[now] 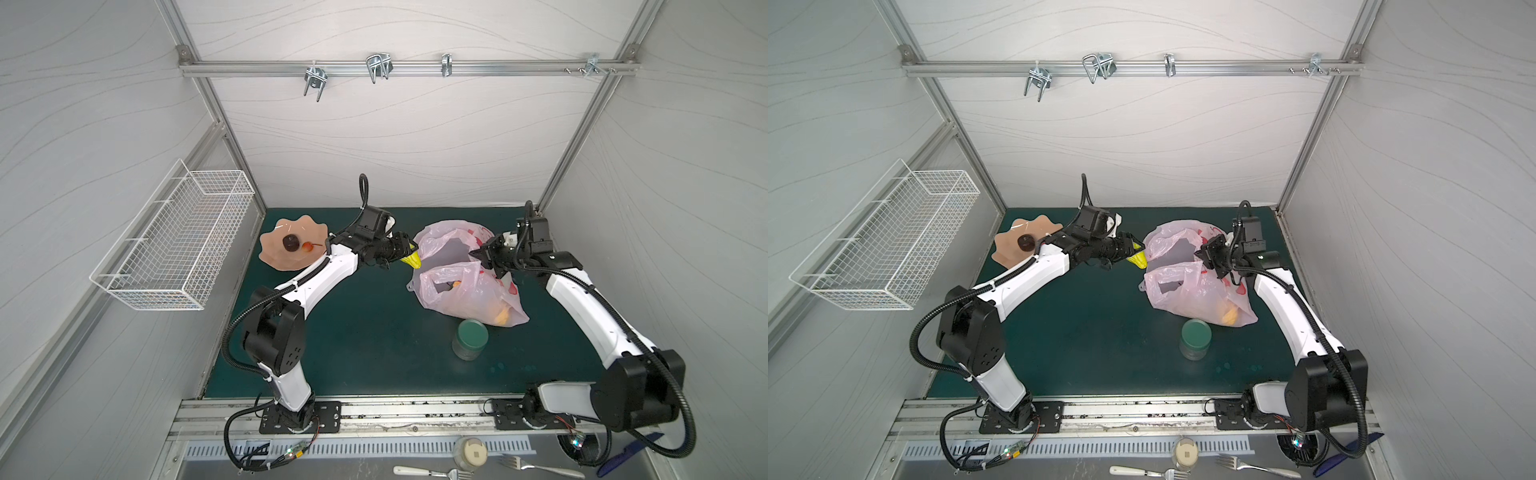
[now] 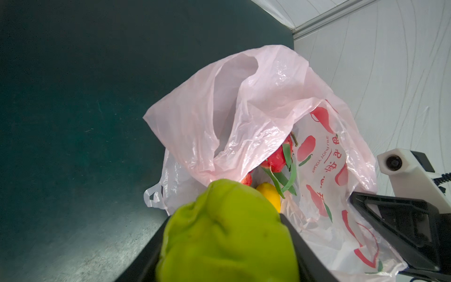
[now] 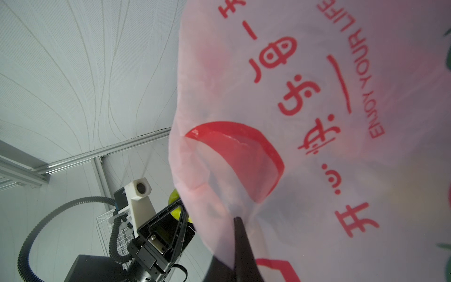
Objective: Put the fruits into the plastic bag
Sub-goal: 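Carry the green pear with the left gripper into the bag mouth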
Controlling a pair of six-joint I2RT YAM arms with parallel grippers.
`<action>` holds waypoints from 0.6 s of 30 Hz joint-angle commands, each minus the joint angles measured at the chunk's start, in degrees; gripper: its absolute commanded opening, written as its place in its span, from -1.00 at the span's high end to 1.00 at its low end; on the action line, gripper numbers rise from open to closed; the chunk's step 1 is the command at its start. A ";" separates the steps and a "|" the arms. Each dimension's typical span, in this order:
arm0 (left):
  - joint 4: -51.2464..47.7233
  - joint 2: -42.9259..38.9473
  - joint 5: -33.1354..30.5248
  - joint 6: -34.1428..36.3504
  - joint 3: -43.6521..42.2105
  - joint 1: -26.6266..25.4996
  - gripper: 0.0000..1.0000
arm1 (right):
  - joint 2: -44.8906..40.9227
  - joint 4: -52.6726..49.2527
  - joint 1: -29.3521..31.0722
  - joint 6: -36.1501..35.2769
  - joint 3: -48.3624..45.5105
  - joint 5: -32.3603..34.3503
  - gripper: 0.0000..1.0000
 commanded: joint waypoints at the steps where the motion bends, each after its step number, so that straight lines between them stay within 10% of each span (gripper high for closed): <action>1: 1.49 2.03 -4.13 -0.07 2.83 -1.86 0.49 | -1.90 0.25 -0.35 0.13 -0.04 0.10 1.00; 18: -0.64 5.72 -3.13 8.13 3.69 -10.73 0.52 | -2.95 0.73 -1.84 0.48 -0.13 -0.08 1.00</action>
